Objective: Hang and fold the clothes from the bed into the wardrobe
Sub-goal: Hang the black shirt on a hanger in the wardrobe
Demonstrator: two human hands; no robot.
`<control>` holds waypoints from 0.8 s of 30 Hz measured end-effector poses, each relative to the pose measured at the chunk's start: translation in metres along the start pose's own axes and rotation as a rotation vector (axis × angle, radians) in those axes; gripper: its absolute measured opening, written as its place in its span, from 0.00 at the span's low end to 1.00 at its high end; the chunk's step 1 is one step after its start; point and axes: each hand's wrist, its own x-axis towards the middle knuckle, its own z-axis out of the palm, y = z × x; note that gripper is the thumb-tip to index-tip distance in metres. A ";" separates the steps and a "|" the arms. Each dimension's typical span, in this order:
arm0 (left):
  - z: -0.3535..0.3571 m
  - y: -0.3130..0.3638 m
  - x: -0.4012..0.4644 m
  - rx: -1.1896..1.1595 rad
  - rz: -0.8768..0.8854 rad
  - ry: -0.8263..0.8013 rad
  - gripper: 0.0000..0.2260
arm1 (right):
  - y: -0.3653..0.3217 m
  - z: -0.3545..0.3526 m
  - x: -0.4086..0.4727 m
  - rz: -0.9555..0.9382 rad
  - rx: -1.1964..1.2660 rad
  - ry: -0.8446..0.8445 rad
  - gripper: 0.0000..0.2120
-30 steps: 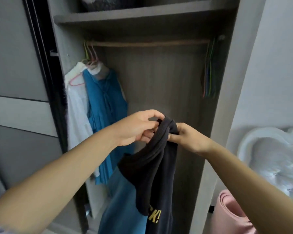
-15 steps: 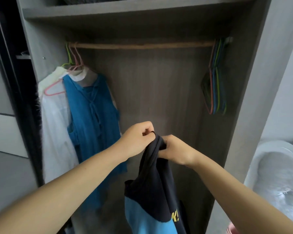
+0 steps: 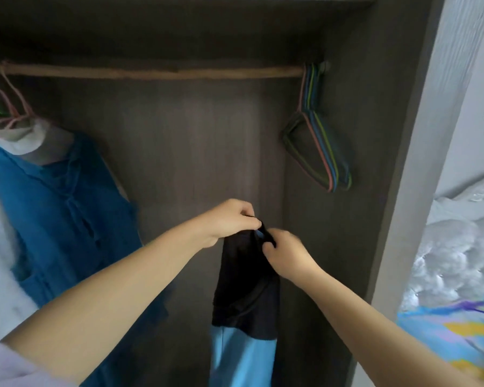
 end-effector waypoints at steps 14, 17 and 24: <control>-0.057 -0.037 0.028 -0.133 -0.064 -0.173 0.13 | -0.039 -0.005 0.022 0.150 0.062 0.001 0.06; -0.050 -0.027 0.027 -0.313 -0.093 -0.216 0.11 | -0.041 -0.021 0.022 0.173 -0.088 -0.196 0.07; -0.049 -0.012 0.030 -0.590 -0.211 -0.184 0.09 | -0.069 -0.115 0.100 0.122 -0.619 0.645 0.14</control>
